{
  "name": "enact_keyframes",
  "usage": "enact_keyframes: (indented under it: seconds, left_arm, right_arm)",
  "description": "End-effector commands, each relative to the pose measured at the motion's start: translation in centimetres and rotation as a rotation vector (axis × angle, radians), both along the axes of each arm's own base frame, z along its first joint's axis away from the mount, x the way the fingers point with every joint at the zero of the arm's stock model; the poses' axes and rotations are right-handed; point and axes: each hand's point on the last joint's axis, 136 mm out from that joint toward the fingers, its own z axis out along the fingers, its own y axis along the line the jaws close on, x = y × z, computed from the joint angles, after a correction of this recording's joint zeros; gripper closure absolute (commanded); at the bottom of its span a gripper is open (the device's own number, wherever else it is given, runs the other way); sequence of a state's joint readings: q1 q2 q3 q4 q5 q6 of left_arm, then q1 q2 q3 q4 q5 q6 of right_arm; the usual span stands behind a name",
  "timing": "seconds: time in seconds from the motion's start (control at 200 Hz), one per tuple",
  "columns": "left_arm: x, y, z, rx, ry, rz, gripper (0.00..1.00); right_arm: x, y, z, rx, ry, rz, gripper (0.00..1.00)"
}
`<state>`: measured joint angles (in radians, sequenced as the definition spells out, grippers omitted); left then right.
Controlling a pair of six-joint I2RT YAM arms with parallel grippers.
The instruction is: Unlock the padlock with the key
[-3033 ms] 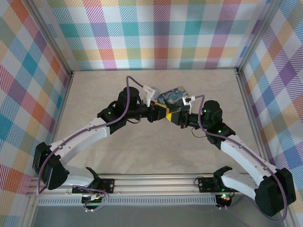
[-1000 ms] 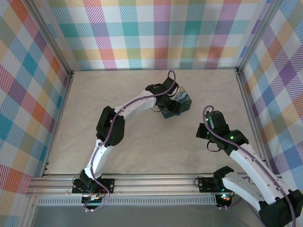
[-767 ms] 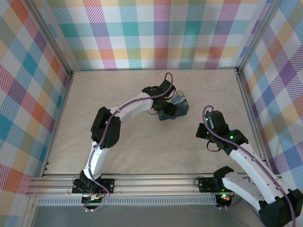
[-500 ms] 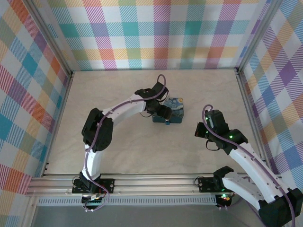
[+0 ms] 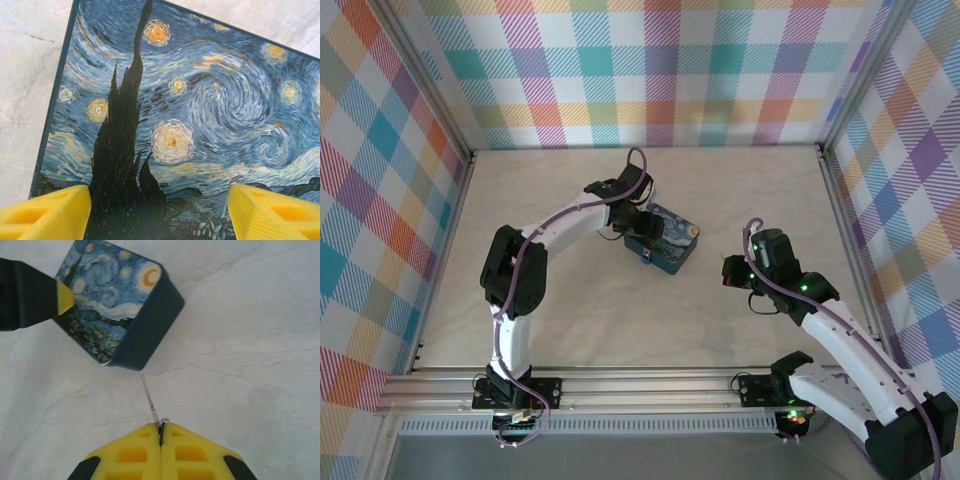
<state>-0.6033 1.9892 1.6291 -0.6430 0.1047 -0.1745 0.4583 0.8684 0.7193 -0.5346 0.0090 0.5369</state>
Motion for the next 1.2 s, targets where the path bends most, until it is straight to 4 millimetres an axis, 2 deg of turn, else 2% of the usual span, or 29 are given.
enact_keyframes:
  seconds: [0.0,0.14,0.245,0.395,0.525,0.685,0.95,1.195]
  left_arm:
    - [-0.6,-0.4,2.7,-0.091,-0.042,-0.001,0.26]
    - [-0.8,-0.3,5.9,-0.181,-0.134,0.005,0.22]
    - [-1.3,0.1,8.2,-0.245,-0.208,0.02,0.14]
    - [-2.7,1.1,9.4,-0.324,-0.281,0.04,0.08]
    - [-4.4,2.2,8.5,-0.364,-0.284,0.061,0.07]
    - [-6.1,2.5,5.2,-0.443,-0.218,0.08,0.06]
    - [-6.2,2.0,2.2,-0.536,-0.153,0.094,0.07]
    - [-5.9,1.3,1.0,-0.563,-0.142,0.081,0.08]
  right_arm:
    - [0.5,2.3,1.0,0.1,-0.042,0.087,1.0]
    - [0.9,4.5,1.7,0.195,-0.054,0.164,1.0]
    - [1.5,5.8,1.9,0.255,-0.059,0.195,1.0]
    - [2.8,7.8,1.7,0.328,-0.054,0.238,1.0]
    - [4.3,9.4,1.0,0.383,-0.04,0.269,1.0]
    - [6.5,11.1,-0.5,0.429,-0.022,0.292,1.0]
    - [9.8,13.1,-2.9,0.44,0.009,0.305,1.0]
    - [11.5,13.6,-4.1,0.411,0.015,0.3,1.0]
